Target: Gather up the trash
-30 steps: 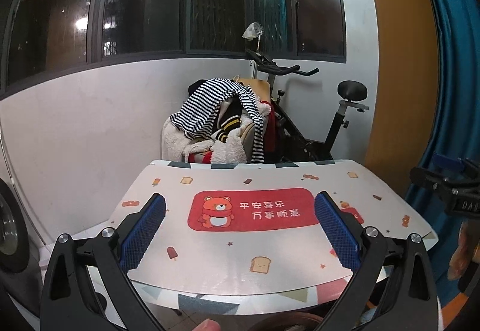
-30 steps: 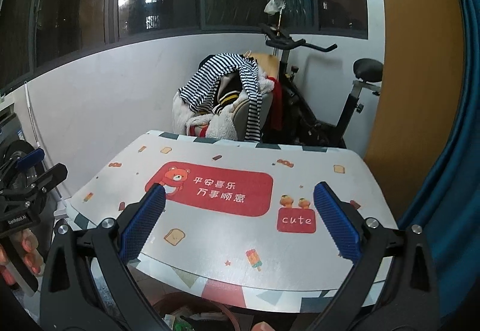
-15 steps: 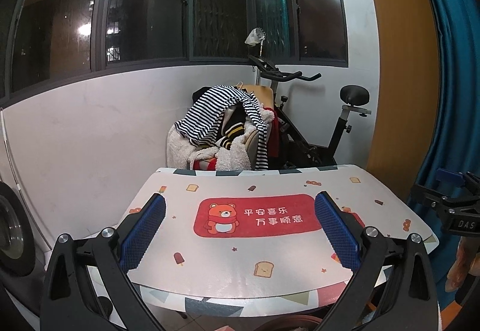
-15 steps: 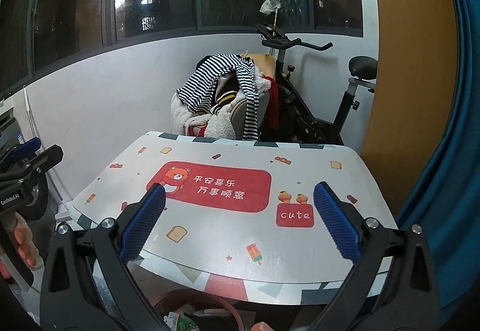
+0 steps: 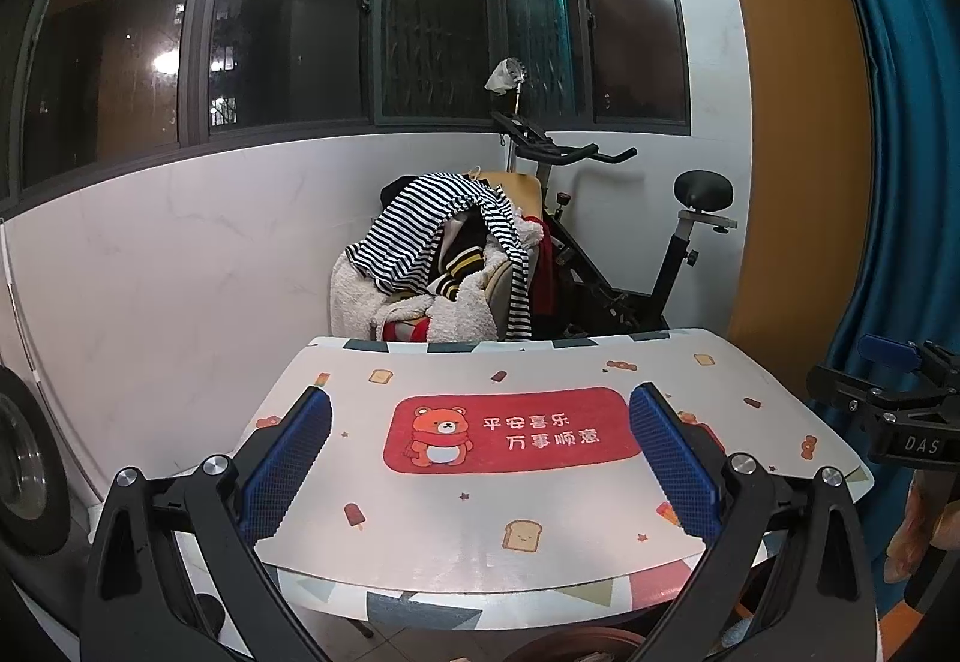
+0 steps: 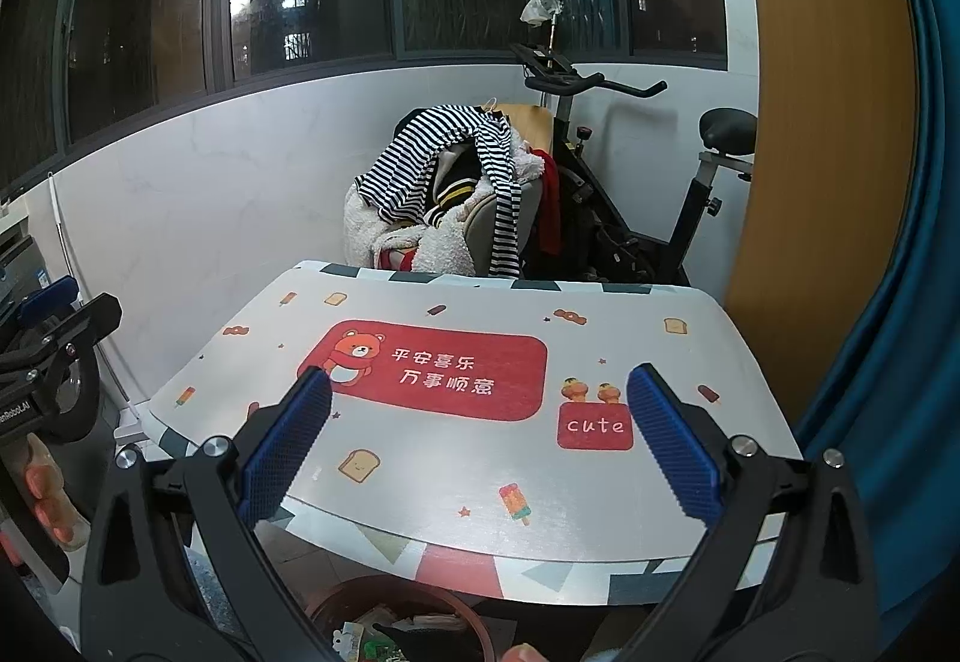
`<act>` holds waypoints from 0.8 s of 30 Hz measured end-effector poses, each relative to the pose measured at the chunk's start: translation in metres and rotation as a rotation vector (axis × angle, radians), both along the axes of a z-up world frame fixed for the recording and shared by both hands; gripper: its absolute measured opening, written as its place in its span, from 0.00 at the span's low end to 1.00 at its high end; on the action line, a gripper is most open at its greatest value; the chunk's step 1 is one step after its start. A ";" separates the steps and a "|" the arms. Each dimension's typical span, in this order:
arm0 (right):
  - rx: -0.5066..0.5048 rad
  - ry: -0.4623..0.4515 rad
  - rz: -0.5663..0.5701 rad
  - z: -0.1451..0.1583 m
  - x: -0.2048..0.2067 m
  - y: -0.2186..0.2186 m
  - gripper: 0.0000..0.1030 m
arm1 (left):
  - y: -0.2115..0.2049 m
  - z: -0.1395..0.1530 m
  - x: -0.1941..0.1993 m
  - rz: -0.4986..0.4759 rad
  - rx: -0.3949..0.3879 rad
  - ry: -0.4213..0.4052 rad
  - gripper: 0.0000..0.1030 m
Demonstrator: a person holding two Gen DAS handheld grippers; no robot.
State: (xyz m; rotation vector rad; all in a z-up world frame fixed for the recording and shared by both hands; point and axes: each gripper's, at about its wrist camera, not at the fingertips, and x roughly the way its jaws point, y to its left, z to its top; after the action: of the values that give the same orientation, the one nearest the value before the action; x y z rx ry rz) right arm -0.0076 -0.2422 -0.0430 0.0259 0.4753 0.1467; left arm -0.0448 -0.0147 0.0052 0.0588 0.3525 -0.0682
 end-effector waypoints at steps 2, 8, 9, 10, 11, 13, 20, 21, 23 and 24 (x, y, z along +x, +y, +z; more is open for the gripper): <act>0.001 0.002 -0.001 0.000 0.000 0.001 0.94 | 0.001 -0.001 0.001 -0.003 0.000 0.003 0.94; 0.001 0.004 -0.002 -0.001 -0.002 0.001 0.94 | 0.002 -0.001 0.001 -0.005 -0.001 0.006 0.94; 0.001 0.004 -0.002 -0.002 -0.002 0.001 0.94 | 0.002 -0.001 0.001 -0.006 -0.001 0.007 0.94; 0.001 0.005 -0.002 -0.002 -0.002 0.001 0.94 | 0.002 -0.001 0.001 -0.006 -0.003 0.008 0.94; 0.002 0.005 -0.002 -0.002 -0.002 0.002 0.94 | 0.002 -0.002 0.002 -0.006 -0.004 0.009 0.94; 0.002 0.005 -0.003 -0.002 -0.002 0.001 0.94 | 0.001 -0.002 0.001 -0.007 -0.003 0.012 0.94; 0.004 0.009 -0.005 -0.005 -0.004 0.002 0.94 | 0.002 -0.005 0.001 -0.002 -0.018 0.018 0.94; 0.005 0.010 -0.006 -0.005 -0.005 0.002 0.94 | 0.002 -0.005 0.001 -0.002 -0.021 0.020 0.94; 0.005 0.010 -0.006 -0.005 -0.005 0.002 0.94 | 0.002 -0.005 0.001 -0.002 -0.018 0.019 0.94; 0.005 0.009 -0.006 -0.005 -0.005 0.002 0.94 | 0.002 -0.006 0.001 0.000 -0.015 0.019 0.94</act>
State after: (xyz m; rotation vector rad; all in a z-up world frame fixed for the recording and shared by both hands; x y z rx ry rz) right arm -0.0123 -0.2403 -0.0481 0.0329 0.4843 0.1421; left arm -0.0435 -0.0128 -0.0004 0.0434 0.3713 -0.0713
